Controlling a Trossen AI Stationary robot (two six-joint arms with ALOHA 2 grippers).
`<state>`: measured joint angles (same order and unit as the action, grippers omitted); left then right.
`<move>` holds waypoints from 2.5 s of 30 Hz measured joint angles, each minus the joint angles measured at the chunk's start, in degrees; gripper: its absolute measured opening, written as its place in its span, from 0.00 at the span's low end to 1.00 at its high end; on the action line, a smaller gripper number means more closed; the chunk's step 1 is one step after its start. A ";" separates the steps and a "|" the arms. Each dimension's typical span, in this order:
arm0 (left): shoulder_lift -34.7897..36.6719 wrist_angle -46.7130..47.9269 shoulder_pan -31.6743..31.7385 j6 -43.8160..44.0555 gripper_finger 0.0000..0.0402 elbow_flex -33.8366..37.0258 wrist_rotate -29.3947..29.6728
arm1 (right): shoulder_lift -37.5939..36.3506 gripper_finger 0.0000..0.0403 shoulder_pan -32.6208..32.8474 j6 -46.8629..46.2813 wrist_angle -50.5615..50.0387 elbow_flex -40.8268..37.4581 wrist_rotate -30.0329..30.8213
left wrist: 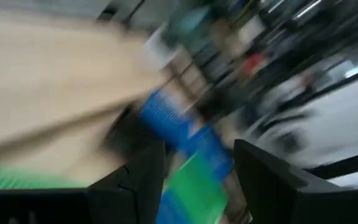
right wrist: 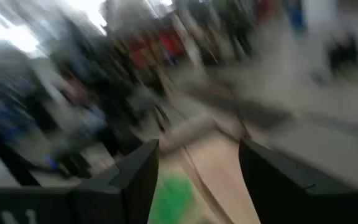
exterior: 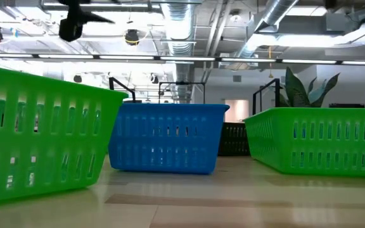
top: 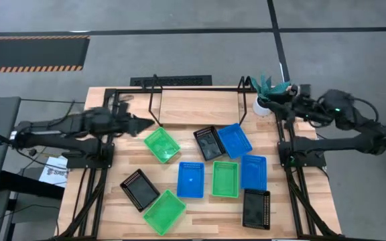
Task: Stack baskets on shelf by color
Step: Put the top green bin on the shelf
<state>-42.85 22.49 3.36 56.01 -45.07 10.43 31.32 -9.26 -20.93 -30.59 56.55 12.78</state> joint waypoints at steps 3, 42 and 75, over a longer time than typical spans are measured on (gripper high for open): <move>-8.76 16.87 0.28 1.27 0.44 -8.72 -1.52 | 2.95 0.61 -1.44 -3.45 -11.09 3.89 0.76; -23.80 13.22 14.49 -21.18 0.44 9.82 -8.02 | 17.17 0.61 0.80 -20.67 -29.38 4.09 -0.67; -23.49 16.30 11.88 -11.98 0.00 -4.72 -19.52 | 18.59 0.61 1.42 -20.60 -29.21 4.11 -0.68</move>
<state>-66.35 38.79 15.25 44.03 -49.79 -9.10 49.91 -7.84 -41.54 -59.80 60.66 12.10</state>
